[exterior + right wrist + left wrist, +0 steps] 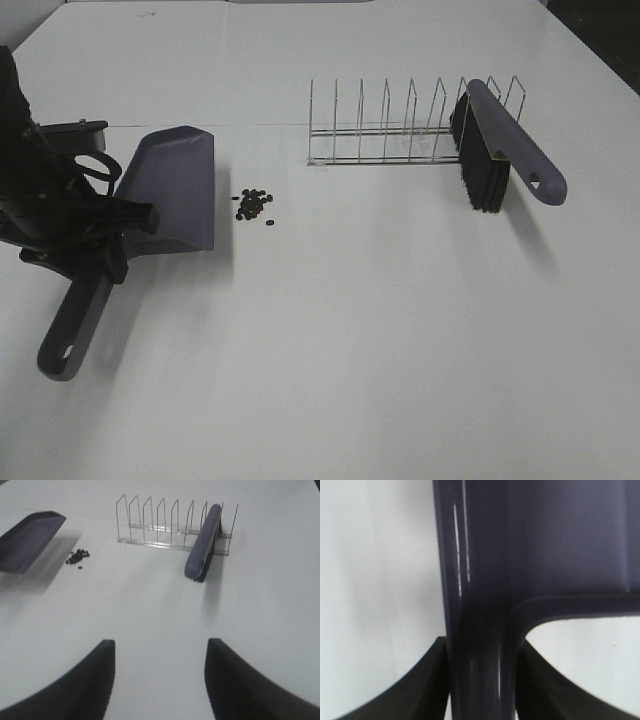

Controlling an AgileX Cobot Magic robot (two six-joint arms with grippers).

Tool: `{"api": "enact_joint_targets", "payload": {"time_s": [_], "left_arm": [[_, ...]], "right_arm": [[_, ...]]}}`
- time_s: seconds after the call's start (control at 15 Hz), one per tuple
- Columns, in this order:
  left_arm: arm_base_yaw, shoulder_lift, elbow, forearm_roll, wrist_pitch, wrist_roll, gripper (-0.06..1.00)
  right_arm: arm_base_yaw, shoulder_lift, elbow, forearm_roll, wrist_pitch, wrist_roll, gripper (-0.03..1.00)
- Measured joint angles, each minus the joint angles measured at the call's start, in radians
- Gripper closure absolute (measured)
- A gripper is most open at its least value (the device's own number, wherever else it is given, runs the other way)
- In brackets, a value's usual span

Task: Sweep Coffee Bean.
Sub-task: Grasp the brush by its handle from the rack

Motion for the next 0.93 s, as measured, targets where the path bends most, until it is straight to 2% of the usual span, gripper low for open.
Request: {"api": "enact_joint_targets", "payload": {"time_s": [0.2,0.27,0.33,0.73,0.93], "left_arm": [[0.000,0.000,0.000,0.001,0.000,0.000,0.62],[0.000,0.000,0.000,0.001,0.000,0.000,0.62],[0.000,0.000,0.000,0.001,0.000,0.000,0.62],[0.000,0.000,0.000,0.002,0.000,0.000,0.62],[0.000,0.000,0.000,0.002,0.000,0.000,0.62]], "right_arm": [[0.000,0.251,-0.046,0.016,-0.212,0.005,0.52],[0.000,0.417,-0.095,0.018,-0.284,0.005,0.52],[0.000,0.537,-0.143,0.018,-0.316,0.005,0.52],[0.000,1.149,-0.573,0.018,-0.345,0.005,0.36],[0.000,1.389,-0.827,0.017,-0.293,0.005,0.34]]}}
